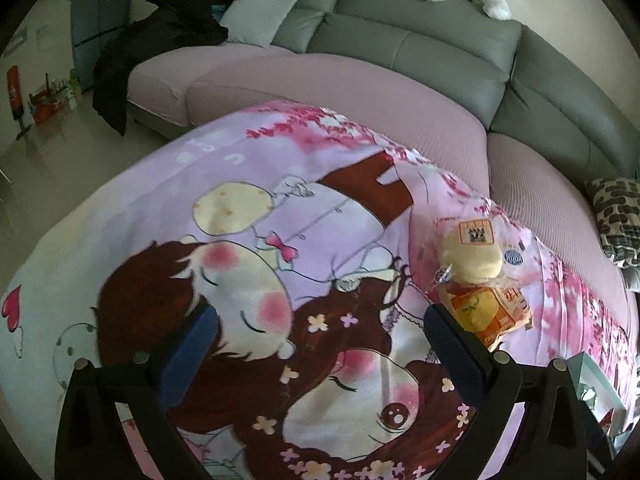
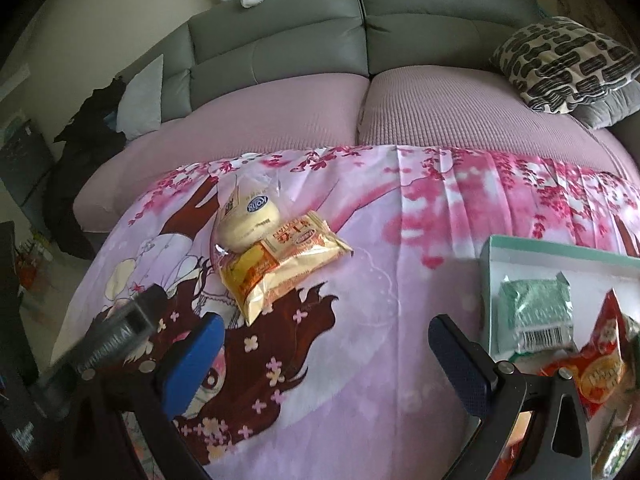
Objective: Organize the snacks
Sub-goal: 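Withdraw both grippers back to the remaining bun and yellow bag, then grasp the yellow DALIYUAN bag with the right gripper while left grasps the wrapped bun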
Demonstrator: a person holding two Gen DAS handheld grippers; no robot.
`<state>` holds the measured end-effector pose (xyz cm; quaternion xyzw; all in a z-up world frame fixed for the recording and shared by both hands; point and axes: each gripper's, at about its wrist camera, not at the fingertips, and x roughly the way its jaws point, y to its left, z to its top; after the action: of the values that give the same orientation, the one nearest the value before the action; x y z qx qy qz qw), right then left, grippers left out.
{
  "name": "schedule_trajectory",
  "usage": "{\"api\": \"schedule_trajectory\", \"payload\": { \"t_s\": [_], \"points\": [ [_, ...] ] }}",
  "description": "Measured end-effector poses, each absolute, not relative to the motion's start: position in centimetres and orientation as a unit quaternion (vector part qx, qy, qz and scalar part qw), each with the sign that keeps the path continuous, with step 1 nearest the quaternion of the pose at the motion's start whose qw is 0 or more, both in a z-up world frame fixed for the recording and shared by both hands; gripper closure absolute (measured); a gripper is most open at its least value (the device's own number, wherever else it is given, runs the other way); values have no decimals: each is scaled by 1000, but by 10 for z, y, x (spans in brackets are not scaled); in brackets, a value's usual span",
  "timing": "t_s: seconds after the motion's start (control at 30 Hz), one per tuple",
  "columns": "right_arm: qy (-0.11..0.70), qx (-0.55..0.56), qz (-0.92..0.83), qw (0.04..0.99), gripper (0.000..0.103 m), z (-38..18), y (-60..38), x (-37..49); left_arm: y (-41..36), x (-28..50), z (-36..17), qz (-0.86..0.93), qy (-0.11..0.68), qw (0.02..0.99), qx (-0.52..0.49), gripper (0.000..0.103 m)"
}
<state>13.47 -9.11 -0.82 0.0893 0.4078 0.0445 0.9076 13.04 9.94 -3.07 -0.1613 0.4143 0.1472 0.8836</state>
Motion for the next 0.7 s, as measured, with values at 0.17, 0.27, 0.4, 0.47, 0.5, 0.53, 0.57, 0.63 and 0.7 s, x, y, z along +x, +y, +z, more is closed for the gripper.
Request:
{"api": "schedule_trajectory", "payload": {
  "t_s": [0.17,0.27,0.4,0.47,0.5,0.53,0.57,0.63,0.7],
  "points": [
    [407,96,39,907,0,-10,-94,141,98,138,-37,141,423,881,-160,0],
    [410,101,35,906,0,-11,-97,147,99,143,-40,135,419,885,-155,0],
    [413,106,26,904,0,-11,-102,157,106,149,-42,127,407,891,-157,0],
    [413,113,26,903,0,-11,-104,162,112,152,-43,127,407,890,-164,0],
    [413,118,26,903,0,-10,-105,165,115,154,-44,128,407,889,-167,0],
    [412,125,27,902,0,-10,-106,168,118,156,-44,124,408,888,-173,0],
    [413,130,27,901,0,-10,-107,171,121,157,-43,118,407,888,-178,0],
    [418,145,28,896,0,-12,-107,178,125,161,-40,106,404,890,-185,0],
    [423,159,30,892,0,-15,-106,184,127,166,-36,105,402,893,-174,0]
  ]
}}
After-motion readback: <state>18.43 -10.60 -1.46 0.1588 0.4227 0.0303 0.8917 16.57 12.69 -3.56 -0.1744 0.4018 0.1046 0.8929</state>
